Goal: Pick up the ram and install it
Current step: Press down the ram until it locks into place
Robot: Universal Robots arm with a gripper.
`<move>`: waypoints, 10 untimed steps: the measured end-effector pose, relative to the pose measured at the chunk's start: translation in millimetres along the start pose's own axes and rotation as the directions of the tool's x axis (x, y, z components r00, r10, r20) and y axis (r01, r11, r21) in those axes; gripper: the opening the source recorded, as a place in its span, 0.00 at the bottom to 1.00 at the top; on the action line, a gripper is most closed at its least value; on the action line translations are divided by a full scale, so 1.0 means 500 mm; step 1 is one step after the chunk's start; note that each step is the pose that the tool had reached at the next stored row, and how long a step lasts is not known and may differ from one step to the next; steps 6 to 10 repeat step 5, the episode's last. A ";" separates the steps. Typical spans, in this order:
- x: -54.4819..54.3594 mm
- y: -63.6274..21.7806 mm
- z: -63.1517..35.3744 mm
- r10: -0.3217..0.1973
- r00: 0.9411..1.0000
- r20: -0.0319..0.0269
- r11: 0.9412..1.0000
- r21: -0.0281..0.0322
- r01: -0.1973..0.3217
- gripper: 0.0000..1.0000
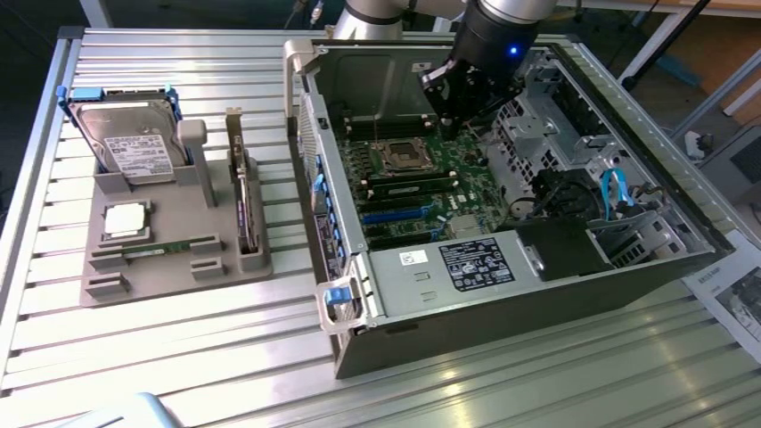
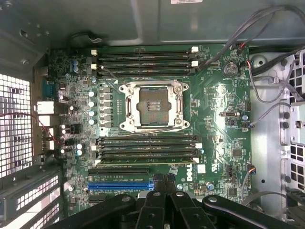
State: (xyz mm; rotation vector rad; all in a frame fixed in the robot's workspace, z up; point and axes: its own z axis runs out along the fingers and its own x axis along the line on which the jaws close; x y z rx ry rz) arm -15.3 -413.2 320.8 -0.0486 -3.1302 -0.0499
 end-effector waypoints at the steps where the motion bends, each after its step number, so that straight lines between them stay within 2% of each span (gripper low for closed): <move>1: 0.000 0.000 0.000 0.000 1.000 0.000 1.000 0.000 0.000 0.10; 10: 0.000 0.000 0.000 0.000 1.000 0.000 1.000 0.000 0.000 0.10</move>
